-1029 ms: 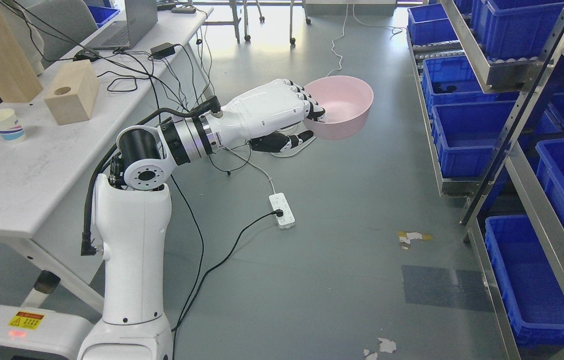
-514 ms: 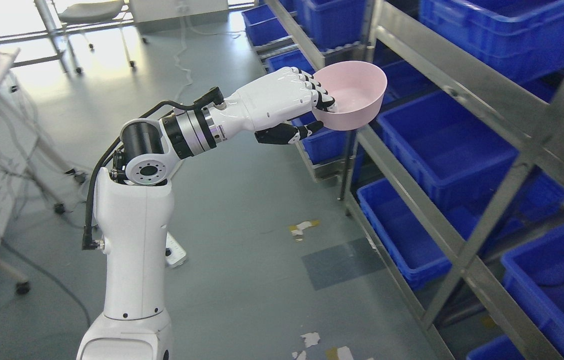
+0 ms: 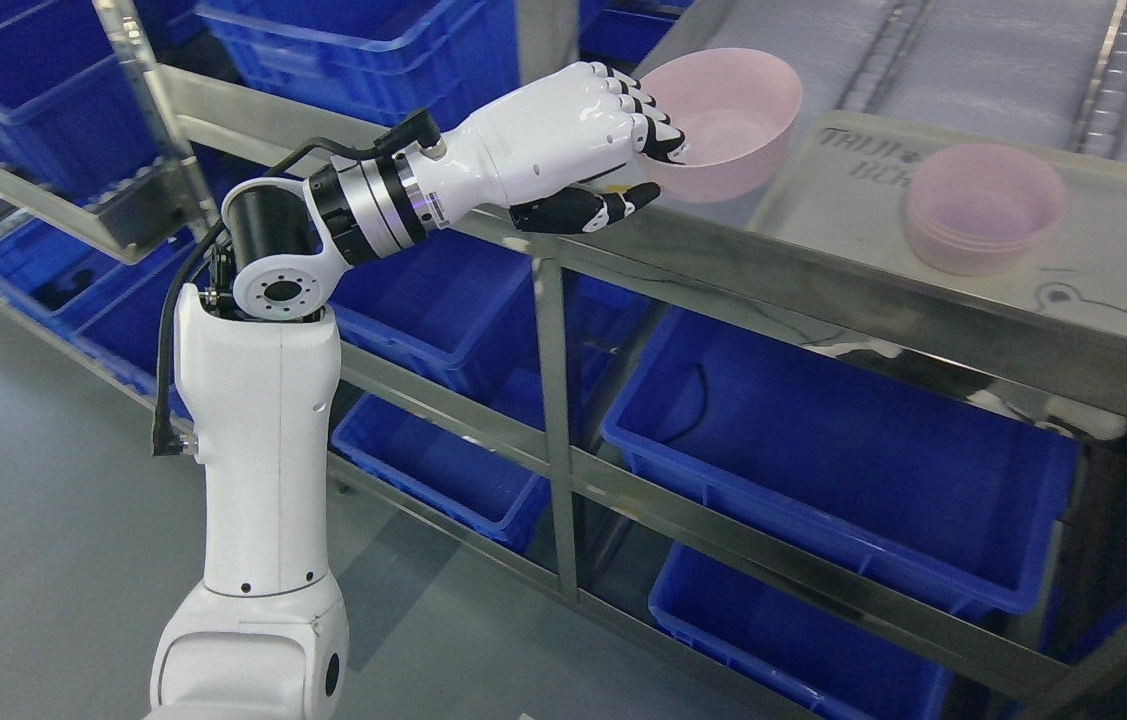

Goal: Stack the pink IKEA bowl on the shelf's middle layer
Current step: 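Lower the pink bowl onto the white tray on the middle layer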

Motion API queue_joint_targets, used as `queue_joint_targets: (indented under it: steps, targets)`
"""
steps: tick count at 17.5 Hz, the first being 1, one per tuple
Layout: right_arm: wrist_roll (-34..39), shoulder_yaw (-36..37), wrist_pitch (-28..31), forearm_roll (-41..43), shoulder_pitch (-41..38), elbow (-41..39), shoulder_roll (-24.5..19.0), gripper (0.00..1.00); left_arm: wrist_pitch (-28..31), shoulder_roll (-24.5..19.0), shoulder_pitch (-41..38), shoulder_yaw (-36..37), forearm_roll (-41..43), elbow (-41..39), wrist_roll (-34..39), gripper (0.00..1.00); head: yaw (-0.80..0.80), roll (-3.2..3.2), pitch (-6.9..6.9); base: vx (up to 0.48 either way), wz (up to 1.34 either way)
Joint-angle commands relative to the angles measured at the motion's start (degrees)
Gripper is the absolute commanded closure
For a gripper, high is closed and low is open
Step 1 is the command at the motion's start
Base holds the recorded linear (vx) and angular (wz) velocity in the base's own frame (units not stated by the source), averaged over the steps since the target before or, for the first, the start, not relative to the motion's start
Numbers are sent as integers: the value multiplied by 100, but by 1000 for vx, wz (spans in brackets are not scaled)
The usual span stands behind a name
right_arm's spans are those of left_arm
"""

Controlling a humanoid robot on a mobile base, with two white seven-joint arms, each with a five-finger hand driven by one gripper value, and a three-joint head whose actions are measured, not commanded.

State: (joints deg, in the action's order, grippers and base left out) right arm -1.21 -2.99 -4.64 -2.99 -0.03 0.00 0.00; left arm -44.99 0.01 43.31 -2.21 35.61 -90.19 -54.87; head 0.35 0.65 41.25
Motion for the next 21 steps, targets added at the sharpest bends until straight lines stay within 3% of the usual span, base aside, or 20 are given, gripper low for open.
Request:
queue_joint_targets:
  steps: [1, 8, 14, 21]
  targets:
    - [16, 0, -2, 0, -15, -100, 100, 0, -1, -101, 502, -728, 719, 668, -243, 96, 0, 0, 0, 48, -1017]
    - [16, 0, -2, 0, -15, -100, 100, 0, -1, -101, 661, -35, 1246, 1214, -252, 96, 0, 0, 0, 67, -764]
    - [16, 0, -2, 0, -15, -100, 100, 0, -1, -238, 556, -122, 1431, 1065, -437, 96, 0, 0, 0, 61, -392]
    - [16, 0, -2, 0, -23, -100, 100, 0, -1, -101, 397, 27, 1370, 1187, -384, 92, 0, 0, -2, 8, -48]
